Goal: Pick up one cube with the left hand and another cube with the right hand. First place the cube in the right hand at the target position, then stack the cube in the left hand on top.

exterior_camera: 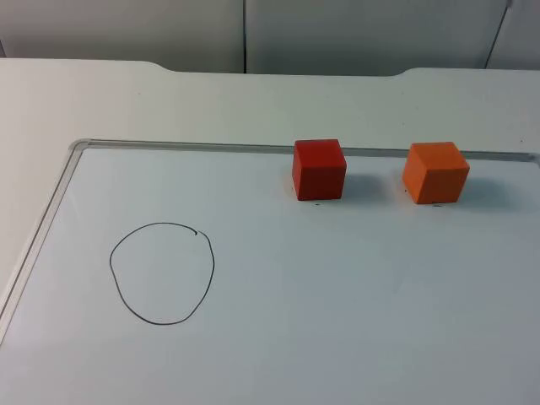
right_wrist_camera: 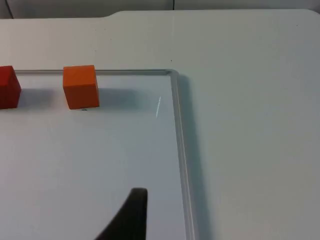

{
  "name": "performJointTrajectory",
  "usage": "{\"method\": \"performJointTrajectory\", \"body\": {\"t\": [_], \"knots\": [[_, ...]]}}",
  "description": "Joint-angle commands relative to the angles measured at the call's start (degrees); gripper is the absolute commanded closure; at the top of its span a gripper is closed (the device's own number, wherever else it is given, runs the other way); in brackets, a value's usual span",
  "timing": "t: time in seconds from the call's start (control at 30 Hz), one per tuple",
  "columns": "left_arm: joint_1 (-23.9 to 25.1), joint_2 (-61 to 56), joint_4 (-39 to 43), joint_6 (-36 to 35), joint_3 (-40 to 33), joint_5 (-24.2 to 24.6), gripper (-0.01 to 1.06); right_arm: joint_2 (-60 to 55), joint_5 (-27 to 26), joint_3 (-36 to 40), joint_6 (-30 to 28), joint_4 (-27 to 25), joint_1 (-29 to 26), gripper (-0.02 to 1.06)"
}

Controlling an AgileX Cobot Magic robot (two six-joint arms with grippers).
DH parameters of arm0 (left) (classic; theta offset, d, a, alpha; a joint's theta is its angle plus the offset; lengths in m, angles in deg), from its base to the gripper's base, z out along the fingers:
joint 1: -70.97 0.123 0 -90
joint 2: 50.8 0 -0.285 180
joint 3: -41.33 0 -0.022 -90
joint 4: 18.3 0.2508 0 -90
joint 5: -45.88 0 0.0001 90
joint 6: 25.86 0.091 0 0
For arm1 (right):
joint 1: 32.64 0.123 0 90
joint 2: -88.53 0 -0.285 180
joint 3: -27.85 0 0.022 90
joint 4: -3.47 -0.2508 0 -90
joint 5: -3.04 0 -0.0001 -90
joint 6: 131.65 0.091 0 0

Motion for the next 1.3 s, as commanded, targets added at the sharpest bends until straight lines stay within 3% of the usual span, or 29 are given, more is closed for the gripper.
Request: {"method": "performJointTrajectory", "body": {"t": [0.0,0.23,0.37,0.77,1.27], "knots": [[0.33,-0.29,-0.25,-0.27,-0.14,-0.60,0.00,0.23,-0.47,-0.04,-0.17,-0.15,-0.50,0.00],[0.33,-0.29,-0.25,-0.27,-0.14,-0.60,0.00,-6.67,-2.82,-4.29,-0.17,-1.18,-0.50,0.00],[0.33,-0.29,-0.25,-0.27,-0.14,-0.60,0.00,-13.88,-4.70,-10.13,-2.65,-1.32,-0.50,0.01],[0.33,-0.29,-0.25,-0.27,-0.14,-0.60,0.00,-32.55,-7.87,-23.51,-2.78,-1.32,-0.50,0.02],[0.33,-0.29,-0.25,-0.27,-0.14,-0.60,0.00,-61.29,-10.13,-43.27,-7.81,-11.66,-0.50,0.02]]}}
